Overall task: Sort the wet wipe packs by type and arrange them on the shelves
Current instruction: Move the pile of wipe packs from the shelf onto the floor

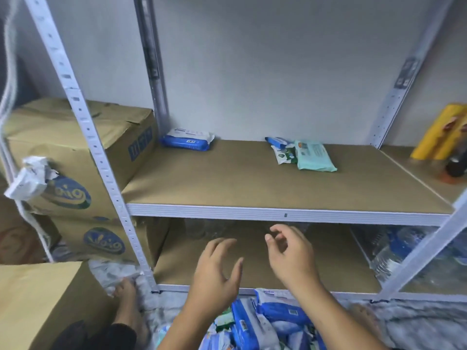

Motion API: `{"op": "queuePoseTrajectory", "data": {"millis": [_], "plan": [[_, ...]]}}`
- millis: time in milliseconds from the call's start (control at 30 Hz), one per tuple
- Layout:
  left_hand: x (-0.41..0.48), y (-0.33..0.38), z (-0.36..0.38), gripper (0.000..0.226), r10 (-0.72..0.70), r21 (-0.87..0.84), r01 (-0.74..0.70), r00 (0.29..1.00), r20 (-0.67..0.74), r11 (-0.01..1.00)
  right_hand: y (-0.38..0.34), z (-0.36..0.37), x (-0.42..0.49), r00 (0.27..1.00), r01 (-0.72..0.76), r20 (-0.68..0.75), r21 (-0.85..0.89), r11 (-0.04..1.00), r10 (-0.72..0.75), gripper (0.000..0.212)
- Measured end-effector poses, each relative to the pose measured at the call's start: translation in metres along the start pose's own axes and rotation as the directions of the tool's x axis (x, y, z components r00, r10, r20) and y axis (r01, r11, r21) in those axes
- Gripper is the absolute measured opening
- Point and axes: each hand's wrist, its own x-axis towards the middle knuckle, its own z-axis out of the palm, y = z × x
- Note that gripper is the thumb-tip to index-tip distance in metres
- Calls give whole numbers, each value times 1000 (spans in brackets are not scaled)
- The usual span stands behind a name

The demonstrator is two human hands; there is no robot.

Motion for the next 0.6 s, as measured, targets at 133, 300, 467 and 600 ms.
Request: {"op": "queuePoseTrajectory", "data": {"millis": [133,300,467,600], "plan": [[56,30,-10,38,143,41,-143,990,-6,989,3,-27,50,996,50,-69,-62,997,-54,14],[128,47,-6,37,249,89,-253,967,54,963,25,-54,123,998,-55,-15,-182,982,53,28],[231,35,14,44,271,189,-293,953,135,937,41,-46,204,988,-97,67,-436,895,140,59],[324,32,39,48,275,336,-352,927,255,874,48,-17,269,990,-74,55,-595,800,133,71]]}}
